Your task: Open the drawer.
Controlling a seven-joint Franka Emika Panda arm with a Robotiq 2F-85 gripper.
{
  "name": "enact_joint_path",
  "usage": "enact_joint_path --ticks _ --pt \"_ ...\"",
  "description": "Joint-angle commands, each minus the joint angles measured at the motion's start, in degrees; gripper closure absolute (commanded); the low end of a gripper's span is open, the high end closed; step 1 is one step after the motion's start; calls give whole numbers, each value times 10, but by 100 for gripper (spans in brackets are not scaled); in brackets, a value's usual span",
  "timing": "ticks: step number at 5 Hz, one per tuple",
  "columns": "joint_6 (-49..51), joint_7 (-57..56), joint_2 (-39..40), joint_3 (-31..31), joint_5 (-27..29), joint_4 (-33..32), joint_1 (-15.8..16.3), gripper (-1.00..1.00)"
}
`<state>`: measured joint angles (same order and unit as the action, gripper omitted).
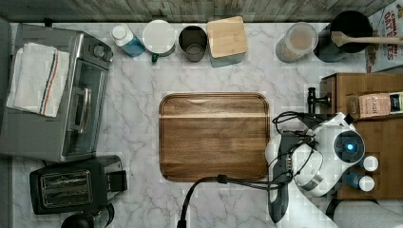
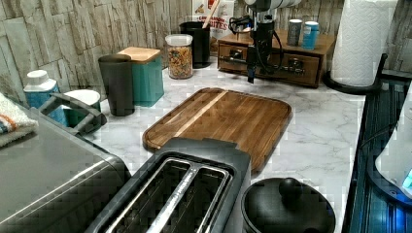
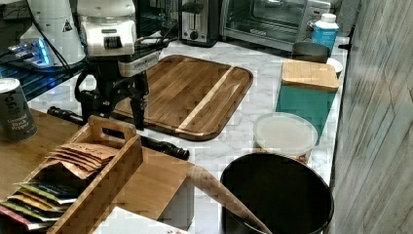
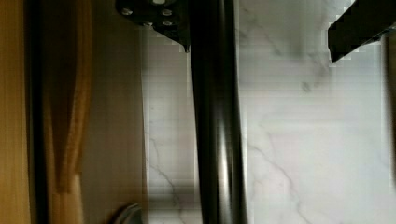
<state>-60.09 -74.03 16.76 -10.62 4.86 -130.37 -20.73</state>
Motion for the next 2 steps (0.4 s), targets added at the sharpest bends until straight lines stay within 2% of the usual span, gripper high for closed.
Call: enact_joint_path --ticks 1,2 --pt "15 112 -75 92 17 -69 118 -100" --pt "-8 106 -60 133 70 -75 134 -100"
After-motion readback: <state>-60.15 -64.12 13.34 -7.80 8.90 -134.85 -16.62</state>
